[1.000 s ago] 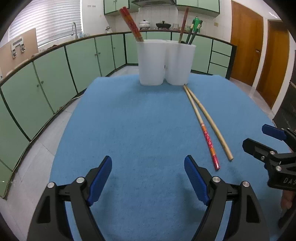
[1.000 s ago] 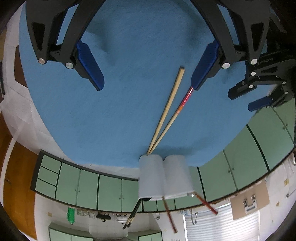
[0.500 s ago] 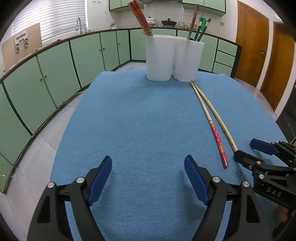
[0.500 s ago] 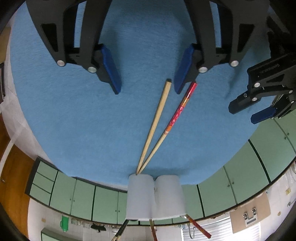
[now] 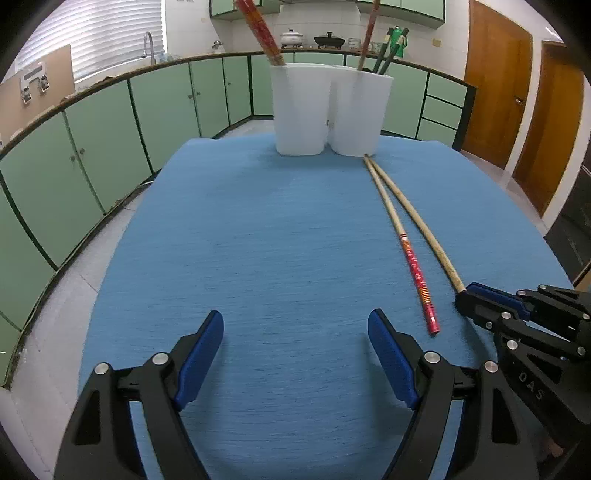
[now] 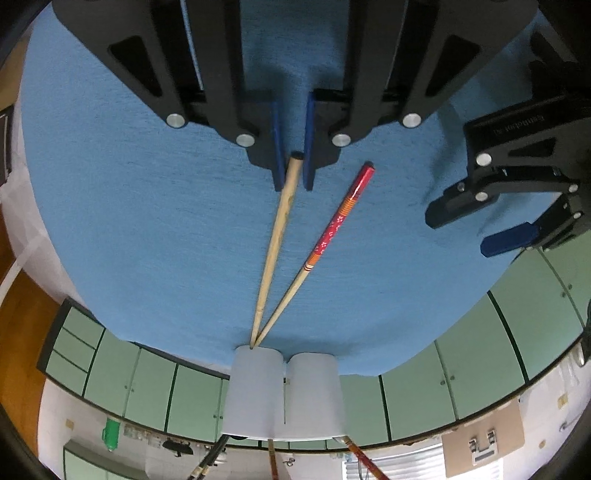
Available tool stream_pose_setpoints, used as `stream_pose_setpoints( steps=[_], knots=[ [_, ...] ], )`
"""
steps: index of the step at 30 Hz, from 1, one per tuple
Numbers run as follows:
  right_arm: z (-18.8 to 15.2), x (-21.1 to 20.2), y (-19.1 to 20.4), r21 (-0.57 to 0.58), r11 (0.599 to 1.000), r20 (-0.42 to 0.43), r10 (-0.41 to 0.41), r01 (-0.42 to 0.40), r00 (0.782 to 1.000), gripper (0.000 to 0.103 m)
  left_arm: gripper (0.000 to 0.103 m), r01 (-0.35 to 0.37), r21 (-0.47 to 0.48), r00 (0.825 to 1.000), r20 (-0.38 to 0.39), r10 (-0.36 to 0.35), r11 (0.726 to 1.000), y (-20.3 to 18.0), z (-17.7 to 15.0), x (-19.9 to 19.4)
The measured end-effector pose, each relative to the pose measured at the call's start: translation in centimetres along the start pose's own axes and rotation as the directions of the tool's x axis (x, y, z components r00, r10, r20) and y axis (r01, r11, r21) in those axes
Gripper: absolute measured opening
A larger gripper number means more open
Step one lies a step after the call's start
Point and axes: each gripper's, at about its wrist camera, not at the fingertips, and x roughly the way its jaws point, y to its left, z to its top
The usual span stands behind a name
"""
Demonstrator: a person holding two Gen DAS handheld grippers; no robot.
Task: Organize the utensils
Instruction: 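Close the right tool on the plain wooden chopstick while the left tool grasps the red-patterned one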
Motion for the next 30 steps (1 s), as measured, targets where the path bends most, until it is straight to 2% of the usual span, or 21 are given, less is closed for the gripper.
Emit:
stream_pose_setpoints(
  steps=[3,10,15,17,20,23,25,27,30],
  knots=[
    [0.0,-0.2,-0.8,0.029,1.0,0.001,0.003,-0.003,1.0,0.008,0.079,0.019,0.002,1.0,0.006,-0.019,1.0,-0.6,0.0,-0.3],
    [-0.3,-0.8,-4.0,0.091,0.995,0.007,-0.052,0.051,0.999,0.007,0.079,0.095,0.015,0.995,0.002,-0.095,0.995,-3.1,0.2,-0.4],
    [-0.5,-1.2,-5.6,0.108,0.991,0.019,-0.087,0.084,0.996,0.007,0.076,0.103,0.053,0.995,-0.016,-0.102,0.993,-5.2,0.3,0.3],
    [-0.6,-1.2,-6.0,0.105,0.99,0.023,-0.094,0.091,0.995,0.007,0.064,0.104,0.07,0.994,-0.038,-0.102,0.992,-5.9,0.4,0.9],
    [-0.7,-1.2,-6.2,0.103,0.991,0.025,-0.092,0.089,0.995,0.007,0.055,0.091,0.107,0.995,-0.044,-0.086,0.99,-6.8,0.3,1.2],
    [-0.8,-1.2,-6.2,0.103,0.991,0.024,-0.085,0.082,0.996,0.007,0.033,0.102,0.117,0.994,-0.04,-0.098,0.988,-7.1,0.4,1.1],
    [-0.7,-1.2,-6.3,0.106,0.991,0.025,-0.081,0.078,0.996,0.007,0.012,0.109,0.116,0.994,-0.039,-0.106,0.987,-7.1,0.5,1.2],
    [-0.7,-1.2,-6.3,0.11,0.991,0.026,-0.077,0.073,0.997,0.007,0.006,0.109,0.115,0.994,-0.038,-0.105,0.987,-7.0,0.5,1.3],
    [-0.8,-1.3,-6.5,0.115,0.991,0.029,-0.075,0.071,0.997,0.007,0.006,0.112,0.102,0.994,-0.03,-0.109,0.989,-6.6,0.6,1.2]
  ],
)
